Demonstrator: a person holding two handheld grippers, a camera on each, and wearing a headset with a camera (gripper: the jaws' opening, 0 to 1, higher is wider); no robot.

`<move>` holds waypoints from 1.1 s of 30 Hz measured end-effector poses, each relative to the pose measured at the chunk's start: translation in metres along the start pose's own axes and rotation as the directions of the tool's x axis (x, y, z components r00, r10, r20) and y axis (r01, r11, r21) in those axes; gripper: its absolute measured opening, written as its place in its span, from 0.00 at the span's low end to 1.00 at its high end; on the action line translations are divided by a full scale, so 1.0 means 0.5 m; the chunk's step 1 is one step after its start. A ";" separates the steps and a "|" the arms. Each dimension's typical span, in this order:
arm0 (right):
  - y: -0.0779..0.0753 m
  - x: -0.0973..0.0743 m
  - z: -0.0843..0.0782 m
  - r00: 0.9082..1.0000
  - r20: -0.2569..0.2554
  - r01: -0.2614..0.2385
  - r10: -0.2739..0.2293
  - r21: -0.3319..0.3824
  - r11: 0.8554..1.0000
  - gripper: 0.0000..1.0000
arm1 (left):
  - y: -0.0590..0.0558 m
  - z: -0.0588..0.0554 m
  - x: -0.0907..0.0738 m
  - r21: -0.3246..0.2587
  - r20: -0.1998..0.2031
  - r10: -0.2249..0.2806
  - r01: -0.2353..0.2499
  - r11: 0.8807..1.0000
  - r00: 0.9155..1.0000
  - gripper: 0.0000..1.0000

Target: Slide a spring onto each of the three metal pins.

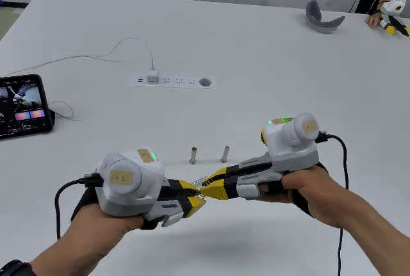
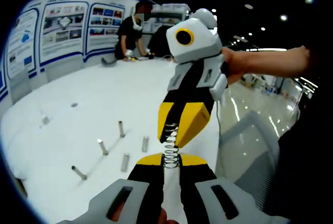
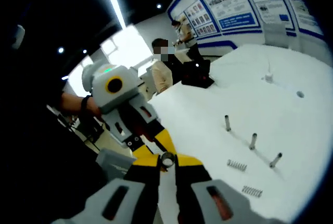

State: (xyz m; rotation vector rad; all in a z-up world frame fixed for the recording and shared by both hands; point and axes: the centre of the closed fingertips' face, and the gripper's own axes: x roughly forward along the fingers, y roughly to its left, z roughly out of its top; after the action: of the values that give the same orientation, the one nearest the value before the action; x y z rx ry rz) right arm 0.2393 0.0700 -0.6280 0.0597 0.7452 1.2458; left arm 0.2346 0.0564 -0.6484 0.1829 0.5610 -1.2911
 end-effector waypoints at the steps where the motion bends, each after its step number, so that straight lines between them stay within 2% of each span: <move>1: 0.001 0.001 0.002 1.000 -0.015 0.001 -0.001 -0.020 1.000 0.12 | 0.000 0.001 -0.001 0.004 0.002 0.000 0.000 1.000 1.000 0.10; 3: 0.004 0.002 0.002 0.999 -0.036 -0.003 0.001 -0.038 0.999 0.12 | 0.000 0.003 -0.002 0.012 0.003 0.000 0.000 1.000 1.000 0.10; 6: 0.011 0.003 -0.006 0.995 -0.098 -0.027 0.019 -0.088 0.996 0.12 | -0.007 0.004 -0.004 0.026 0.005 -0.014 0.013 1.000 1.000 0.10; 9: 0.018 0.001 -0.017 0.984 -0.177 -0.051 0.025 -0.147 0.988 0.12 | -0.014 0.004 -0.003 0.045 0.003 -0.029 0.029 0.999 1.000 0.10; 13: 0.023 0.000 -0.026 0.970 -0.240 -0.082 0.036 -0.186 0.979 0.12 | -0.022 0.006 -0.003 0.064 -0.002 -0.044 0.044 0.997 0.999 0.10; 19: 0.026 0.004 -0.022 0.966 -0.255 -0.097 0.040 -0.216 0.972 0.13 | -0.027 0.011 -0.001 0.090 -0.024 -0.055 0.057 0.994 0.998 0.10; 24: 0.026 0.006 -0.024 0.963 -0.265 -0.103 0.038 -0.233 0.967 0.13 | -0.027 0.006 -0.002 0.112 -0.049 -0.063 0.068 0.991 0.997 0.09; 33: 0.031 0.006 -0.024 0.960 -0.277 -0.119 0.043 -0.261 0.958 0.13 | -0.031 0.005 -0.003 0.114 -0.055 -0.089 0.095 0.989 0.994 0.09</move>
State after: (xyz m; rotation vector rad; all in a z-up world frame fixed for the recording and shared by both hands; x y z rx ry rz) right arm 0.2202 0.0738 -0.6317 -0.3163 0.8004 1.4447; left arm 0.2203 0.0521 -0.6426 0.2891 0.5421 -1.4135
